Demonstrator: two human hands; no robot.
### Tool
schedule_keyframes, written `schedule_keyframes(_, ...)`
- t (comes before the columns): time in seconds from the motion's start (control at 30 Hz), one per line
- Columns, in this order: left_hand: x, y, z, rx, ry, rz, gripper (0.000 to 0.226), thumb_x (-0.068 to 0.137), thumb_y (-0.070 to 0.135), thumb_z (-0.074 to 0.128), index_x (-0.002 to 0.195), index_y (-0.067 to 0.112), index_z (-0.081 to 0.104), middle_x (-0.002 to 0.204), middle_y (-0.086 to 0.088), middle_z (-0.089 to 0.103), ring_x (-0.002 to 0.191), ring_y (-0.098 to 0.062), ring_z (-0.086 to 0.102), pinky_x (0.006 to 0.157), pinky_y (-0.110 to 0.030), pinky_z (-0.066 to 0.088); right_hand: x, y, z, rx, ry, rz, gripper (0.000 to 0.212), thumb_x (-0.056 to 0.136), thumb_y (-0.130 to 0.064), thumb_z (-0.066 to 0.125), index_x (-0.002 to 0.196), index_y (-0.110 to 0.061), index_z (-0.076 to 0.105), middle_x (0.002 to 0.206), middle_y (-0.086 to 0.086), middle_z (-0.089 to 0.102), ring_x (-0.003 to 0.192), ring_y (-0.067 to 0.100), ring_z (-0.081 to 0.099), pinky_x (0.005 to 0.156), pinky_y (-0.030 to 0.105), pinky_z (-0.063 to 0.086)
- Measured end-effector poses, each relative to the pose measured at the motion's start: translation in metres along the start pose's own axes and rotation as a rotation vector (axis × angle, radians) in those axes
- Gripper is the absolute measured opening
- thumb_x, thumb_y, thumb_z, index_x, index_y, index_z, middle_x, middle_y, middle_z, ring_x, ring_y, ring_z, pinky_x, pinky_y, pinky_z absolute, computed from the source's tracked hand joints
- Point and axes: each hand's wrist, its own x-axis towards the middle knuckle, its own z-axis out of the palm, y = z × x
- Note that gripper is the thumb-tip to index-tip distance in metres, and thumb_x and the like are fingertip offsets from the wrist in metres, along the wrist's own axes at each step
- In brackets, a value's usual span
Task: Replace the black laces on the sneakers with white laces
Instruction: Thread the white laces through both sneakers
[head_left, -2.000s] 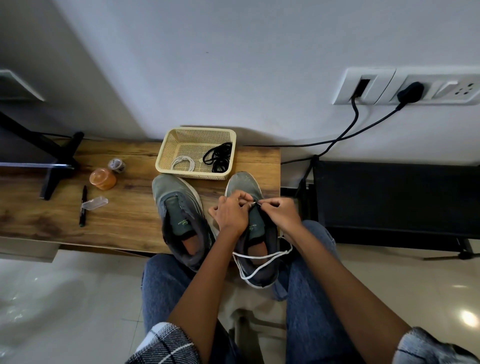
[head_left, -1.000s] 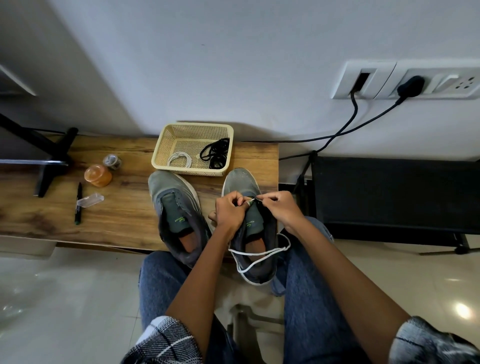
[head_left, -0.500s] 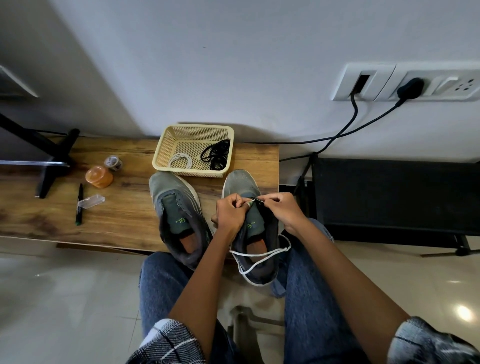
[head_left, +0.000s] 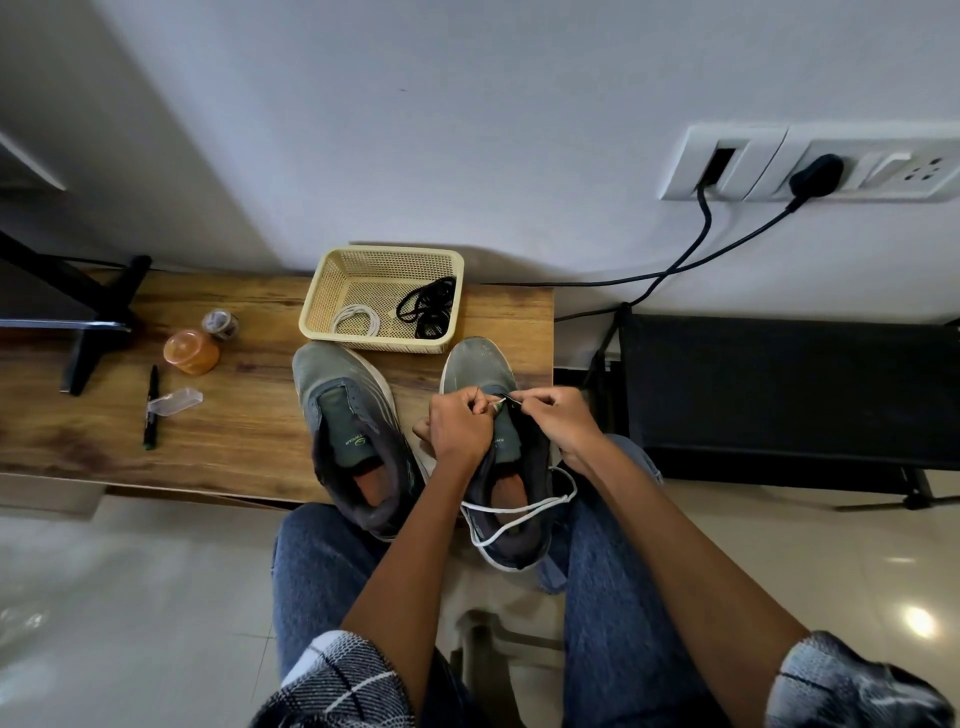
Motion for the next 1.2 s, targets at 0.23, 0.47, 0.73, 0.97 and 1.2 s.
schedule_keyframes(0.23,-0.009,0.028,-0.014,0.468,0.001,0.137,0.031,0.079,0.003,0.047,0.054,0.019,0.037,0.068,0.004,0.051,0.097,-0.016,0.045,0.074,-0.033,0.012,-0.003,-0.007,-0.005,-0.298,-0.067,-0.143,0.027,0.088,-0.008,0.056,0.110,-0.007,0.071,0.103,0.007,0.070,0.088,0.010,0.060,0.069,0.020,0.043)
schedule_keyframes(0.47,-0.012,0.028,-0.014,0.470,0.024,0.177,0.027,0.079,0.004,0.050,0.060,0.023,0.045,0.069,0.005,0.053,0.093,-0.014,0.049,0.073,-0.029,0.009,-0.004,-0.008,-0.005,-0.333,-0.049,-0.164,0.027,0.086,-0.010,0.059,0.109,-0.009,0.072,0.103,0.006,0.071,0.088,0.007,0.060,0.074,0.019,0.045)
schedule_keyframes(0.73,-0.010,0.032,-0.017,0.476,0.037,0.196,0.008,0.086,0.035,0.067,0.092,0.032,0.071,0.092,0.007,0.069,0.103,-0.010,0.052,0.090,-0.032,0.015,-0.006,-0.006,0.000,-0.272,0.023,-0.123,0.023,0.085,-0.016,0.063,0.105,-0.014,0.073,0.102,0.002,0.072,0.085,0.004,0.059,0.058,0.008,0.038)
schedule_keyframes(0.97,-0.016,0.034,-0.019,0.582,0.039,0.159,0.016,0.090,0.036,0.061,0.101,0.034,0.072,0.100,0.001,0.068,0.111,-0.019,0.046,0.094,-0.039,0.023,-0.008,-0.007,0.002,-0.250,0.028,-0.092,0.023,0.086,-0.018,0.063,0.106,-0.013,0.073,0.103,0.003,0.072,0.083,0.003,0.057,0.053,0.002,0.036)
schedule_keyframes(1.2,-0.009,0.020,-0.028,0.464,-0.160,0.247,0.023,0.093,0.023,0.060,0.113,0.025,0.071,0.114,-0.002,0.068,0.111,-0.024,0.050,0.093,-0.036,0.039,-0.014,-0.007,0.002,-0.283,0.057,-0.124,0.020,0.084,-0.017,0.063,0.099,-0.011,0.075,0.083,-0.001,0.068,0.076,0.004,0.056,0.052,0.005,0.037)
